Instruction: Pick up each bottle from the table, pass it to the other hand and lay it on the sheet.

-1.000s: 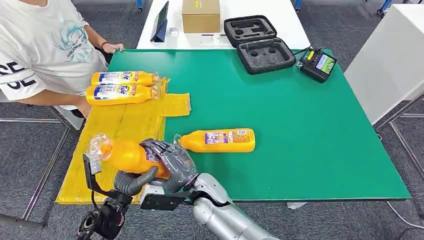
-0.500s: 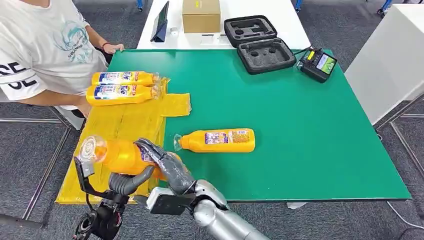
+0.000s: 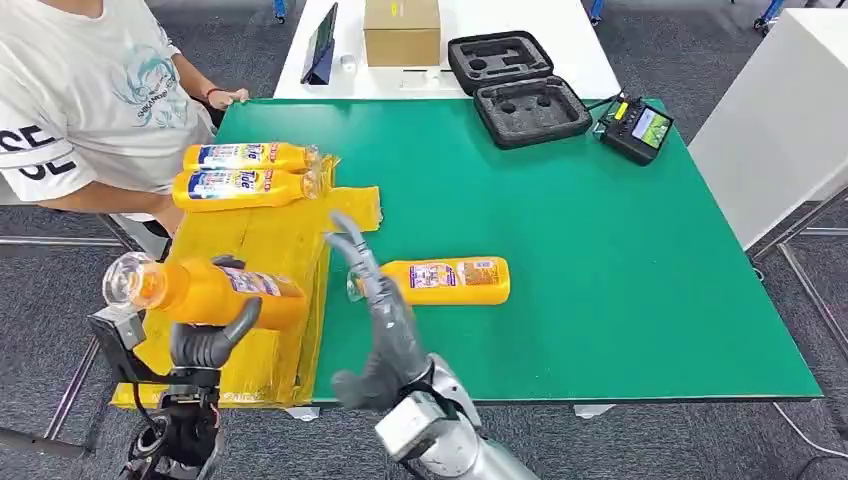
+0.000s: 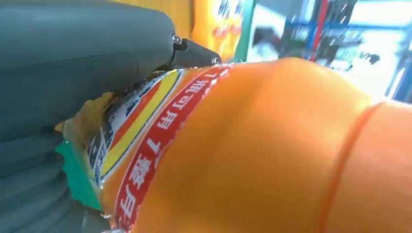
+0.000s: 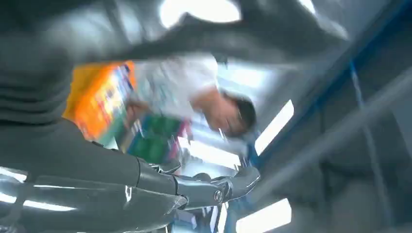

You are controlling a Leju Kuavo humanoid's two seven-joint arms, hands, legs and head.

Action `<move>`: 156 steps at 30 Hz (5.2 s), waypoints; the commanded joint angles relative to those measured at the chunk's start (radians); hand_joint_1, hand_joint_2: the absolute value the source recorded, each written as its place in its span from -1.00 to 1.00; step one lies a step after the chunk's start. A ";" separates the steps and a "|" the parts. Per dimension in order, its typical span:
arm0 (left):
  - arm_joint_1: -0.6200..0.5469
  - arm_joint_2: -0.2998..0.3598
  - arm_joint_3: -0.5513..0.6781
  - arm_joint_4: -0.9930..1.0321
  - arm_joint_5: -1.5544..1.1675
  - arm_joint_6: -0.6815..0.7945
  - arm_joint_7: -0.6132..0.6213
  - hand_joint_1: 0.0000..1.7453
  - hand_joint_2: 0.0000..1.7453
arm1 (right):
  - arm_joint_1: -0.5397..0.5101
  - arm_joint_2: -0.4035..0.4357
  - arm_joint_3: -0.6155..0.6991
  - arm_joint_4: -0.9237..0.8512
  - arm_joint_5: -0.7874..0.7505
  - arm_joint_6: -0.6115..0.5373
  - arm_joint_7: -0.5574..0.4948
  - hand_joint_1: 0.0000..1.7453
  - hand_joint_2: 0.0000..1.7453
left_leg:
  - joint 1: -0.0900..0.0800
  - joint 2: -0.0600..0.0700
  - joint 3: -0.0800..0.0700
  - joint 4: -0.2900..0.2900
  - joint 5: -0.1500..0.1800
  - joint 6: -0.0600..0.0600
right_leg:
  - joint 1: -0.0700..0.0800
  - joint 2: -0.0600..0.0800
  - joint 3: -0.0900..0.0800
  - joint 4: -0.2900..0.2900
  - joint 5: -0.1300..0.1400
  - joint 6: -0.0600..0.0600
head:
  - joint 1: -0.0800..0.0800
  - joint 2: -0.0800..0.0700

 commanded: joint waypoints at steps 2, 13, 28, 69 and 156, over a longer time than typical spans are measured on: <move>-0.163 0.040 0.033 0.162 -0.328 0.188 -0.064 1.00 1.00 | -0.026 -0.062 -0.011 0.000 0.043 -0.101 0.002 -1.00 -1.00 | 0.001 -0.004 0.006 -0.001 -0.002 -0.001 | 0.001 -0.003 0.008 -0.001 -0.002 -0.001 | 0.000 0.000; -0.444 0.162 -0.138 0.626 -1.174 0.206 0.180 1.00 1.00 | 0.049 -0.057 -0.054 -0.037 0.098 -0.058 0.002 -1.00 1.00 | 0.001 -0.009 0.006 -0.002 0.001 -0.002 | 0.001 -0.007 0.008 -0.002 -0.002 -0.001 | 0.000 0.000; -0.711 0.108 -0.277 1.036 -1.474 0.013 0.350 1.00 1.00 | 0.002 0.008 -0.093 0.007 0.177 0.009 0.021 -1.00 1.00 | 0.001 -0.004 0.002 0.001 0.001 -0.001 | 0.001 -0.002 0.004 0.000 0.000 0.000 | 0.000 0.000; -0.612 0.065 0.052 1.115 -0.955 -0.488 0.134 -1.00 -1.00 | 0.027 -0.045 -0.053 0.109 0.085 0.009 0.002 -1.00 1.00 | 0.000 -0.002 0.019 -0.005 0.000 -0.001 | -0.001 0.001 0.021 -0.004 0.000 0.000 | 0.000 0.000; -0.338 -0.041 0.266 0.457 -0.443 0.440 -0.180 -1.00 1.00 | -0.482 -0.087 -0.533 1.151 0.774 0.226 0.470 0.98 1.00 | 0.000 -0.005 0.006 0.000 0.001 -0.001 | 0.000 -0.003 0.008 0.000 0.000 0.000 | 0.000 0.000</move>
